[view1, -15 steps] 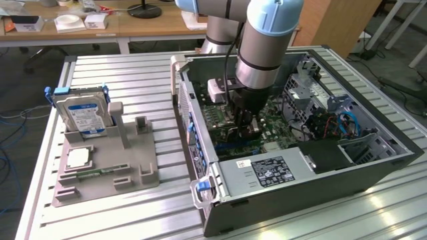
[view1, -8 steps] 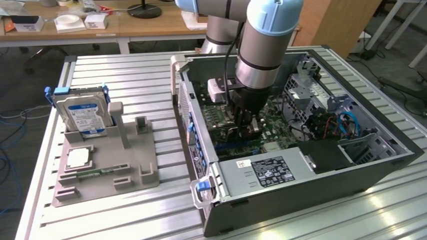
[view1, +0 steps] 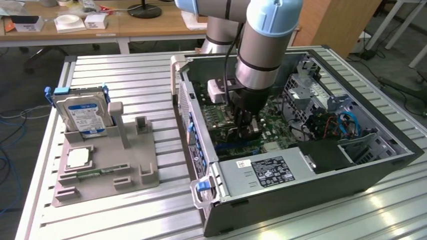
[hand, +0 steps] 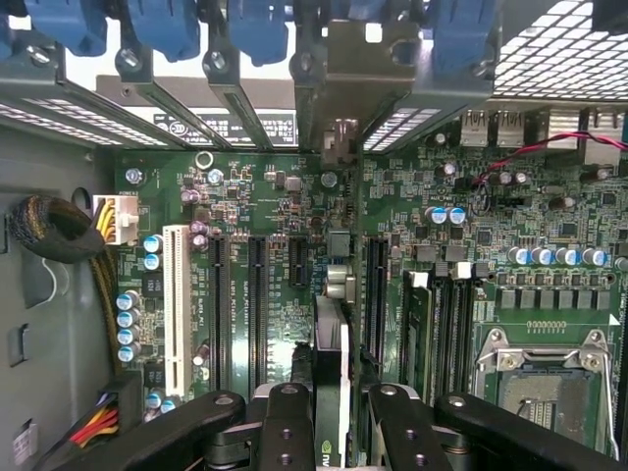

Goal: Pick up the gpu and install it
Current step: 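Insert the gpu into the slot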

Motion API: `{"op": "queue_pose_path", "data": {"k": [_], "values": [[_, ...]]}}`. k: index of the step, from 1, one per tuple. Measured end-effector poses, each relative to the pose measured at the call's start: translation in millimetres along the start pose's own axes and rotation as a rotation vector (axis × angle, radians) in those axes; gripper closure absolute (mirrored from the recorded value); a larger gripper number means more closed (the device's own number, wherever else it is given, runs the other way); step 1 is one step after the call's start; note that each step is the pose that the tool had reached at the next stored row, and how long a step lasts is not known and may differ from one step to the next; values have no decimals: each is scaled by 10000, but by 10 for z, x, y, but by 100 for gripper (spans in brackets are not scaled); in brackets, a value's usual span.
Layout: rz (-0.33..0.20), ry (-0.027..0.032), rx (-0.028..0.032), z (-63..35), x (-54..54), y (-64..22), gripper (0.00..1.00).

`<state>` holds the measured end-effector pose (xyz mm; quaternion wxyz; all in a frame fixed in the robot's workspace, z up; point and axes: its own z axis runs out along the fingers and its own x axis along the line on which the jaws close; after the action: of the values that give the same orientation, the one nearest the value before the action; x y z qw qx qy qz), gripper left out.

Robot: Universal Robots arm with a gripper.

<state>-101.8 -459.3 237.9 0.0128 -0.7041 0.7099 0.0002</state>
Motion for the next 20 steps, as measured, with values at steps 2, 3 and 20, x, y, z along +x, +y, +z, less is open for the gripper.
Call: {"op": "queue_pose_path", "data": {"k": [2, 3, 20], "values": [[0, 1, 0, 2, 0, 0, 73], [0, 1, 0, 3, 0, 0, 73], [0, -3, 2, 20, 0, 0, 73]]}}
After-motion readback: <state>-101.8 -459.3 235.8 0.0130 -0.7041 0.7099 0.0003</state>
